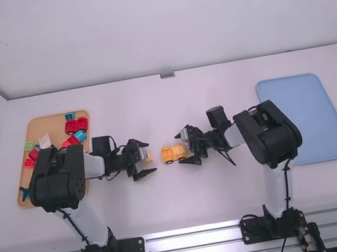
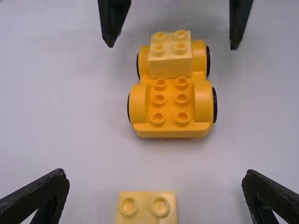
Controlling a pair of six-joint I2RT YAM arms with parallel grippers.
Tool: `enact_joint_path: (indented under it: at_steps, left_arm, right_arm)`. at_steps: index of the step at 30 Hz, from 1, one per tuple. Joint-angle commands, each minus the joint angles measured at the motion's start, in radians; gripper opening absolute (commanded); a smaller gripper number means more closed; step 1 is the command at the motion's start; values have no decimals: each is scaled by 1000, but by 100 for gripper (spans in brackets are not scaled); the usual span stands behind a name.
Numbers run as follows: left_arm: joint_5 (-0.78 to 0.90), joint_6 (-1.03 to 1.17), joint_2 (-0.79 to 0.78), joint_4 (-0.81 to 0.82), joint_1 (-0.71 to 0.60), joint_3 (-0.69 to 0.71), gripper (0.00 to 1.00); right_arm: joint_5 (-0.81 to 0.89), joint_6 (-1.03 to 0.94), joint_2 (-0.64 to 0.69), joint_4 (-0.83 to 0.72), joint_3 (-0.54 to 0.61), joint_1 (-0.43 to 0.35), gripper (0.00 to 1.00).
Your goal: Assemble lego blocks to make yellow taxi
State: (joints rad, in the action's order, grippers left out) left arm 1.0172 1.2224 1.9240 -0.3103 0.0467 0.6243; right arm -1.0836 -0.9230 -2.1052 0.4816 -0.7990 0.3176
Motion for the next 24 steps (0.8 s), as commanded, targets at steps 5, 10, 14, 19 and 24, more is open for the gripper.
enact_joint_path:
  at_steps: [5,10,14,19,24]
  left_arm:
    - [50,96,78,166,0,121,99]
    - [39,138,108,199,0,138,91]
    - [40,138,119,189,0,135,77]
    - [41,130,108,214,6,144,85]
    - [41,131,91,283,41,170,83]
  right_arm:
    - [-39,60,-33,8,-5,12,99]
    - [-44,67,-33,9,-5,10,99]
    - [-43,67,-33,8,-5,10,99]
    - [-42,67,-33,8,-5,11,99]
    - [-42,67,-33,8,-5,11,99]
